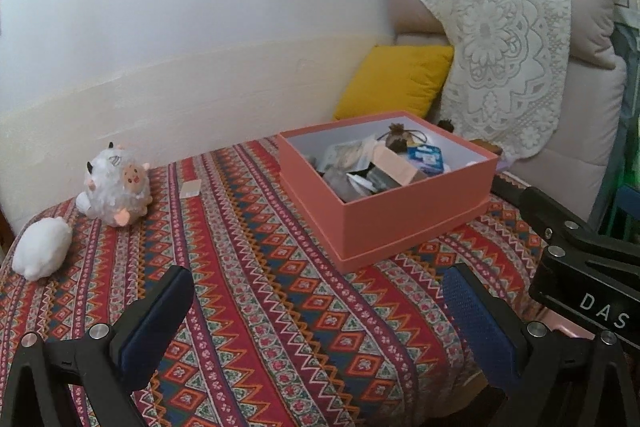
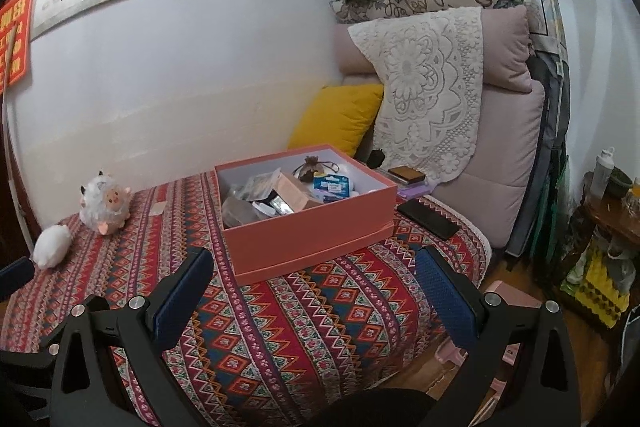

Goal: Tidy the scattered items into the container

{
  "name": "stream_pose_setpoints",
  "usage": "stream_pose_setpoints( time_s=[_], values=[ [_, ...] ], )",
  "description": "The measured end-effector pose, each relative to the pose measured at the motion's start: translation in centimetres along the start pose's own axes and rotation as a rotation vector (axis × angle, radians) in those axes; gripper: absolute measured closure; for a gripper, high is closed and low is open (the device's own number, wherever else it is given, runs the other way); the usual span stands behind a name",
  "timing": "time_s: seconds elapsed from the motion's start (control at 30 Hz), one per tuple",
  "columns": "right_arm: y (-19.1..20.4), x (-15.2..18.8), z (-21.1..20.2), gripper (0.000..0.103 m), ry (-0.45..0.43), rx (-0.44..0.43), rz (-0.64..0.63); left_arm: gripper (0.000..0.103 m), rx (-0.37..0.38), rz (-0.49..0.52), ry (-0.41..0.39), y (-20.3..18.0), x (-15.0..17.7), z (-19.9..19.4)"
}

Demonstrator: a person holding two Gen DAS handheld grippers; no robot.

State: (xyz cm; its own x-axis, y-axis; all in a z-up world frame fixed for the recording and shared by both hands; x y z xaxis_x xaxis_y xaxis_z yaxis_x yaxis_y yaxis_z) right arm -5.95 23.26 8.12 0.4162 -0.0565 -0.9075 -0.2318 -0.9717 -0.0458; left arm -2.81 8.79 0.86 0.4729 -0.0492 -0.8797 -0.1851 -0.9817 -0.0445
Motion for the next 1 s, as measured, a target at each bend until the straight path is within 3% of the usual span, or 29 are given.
stream_pose_setpoints(
  time_s=[1.0],
  values=[
    [0.1, 0.1, -0.3, 0.000, 0.005, 0.000, 0.005, 0.000, -0.009, -0.001, -0.018, -1.5, 0.0, -0.7]
  ],
)
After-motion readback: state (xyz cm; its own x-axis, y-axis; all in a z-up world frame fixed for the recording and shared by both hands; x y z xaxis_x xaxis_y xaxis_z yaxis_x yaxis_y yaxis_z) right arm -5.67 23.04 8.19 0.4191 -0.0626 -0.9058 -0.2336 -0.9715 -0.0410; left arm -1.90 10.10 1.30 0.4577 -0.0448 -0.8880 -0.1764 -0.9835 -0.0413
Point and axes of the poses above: each gripper's, at about its wrist camera, not at the fingertips, and z roughly the way its jaws point, y to its left, x to its underside, the point moved 8 cm from there along z, roughly the way its jaws point, and after that the axes turned 7 degrees about -z, right-handed, at the moved point
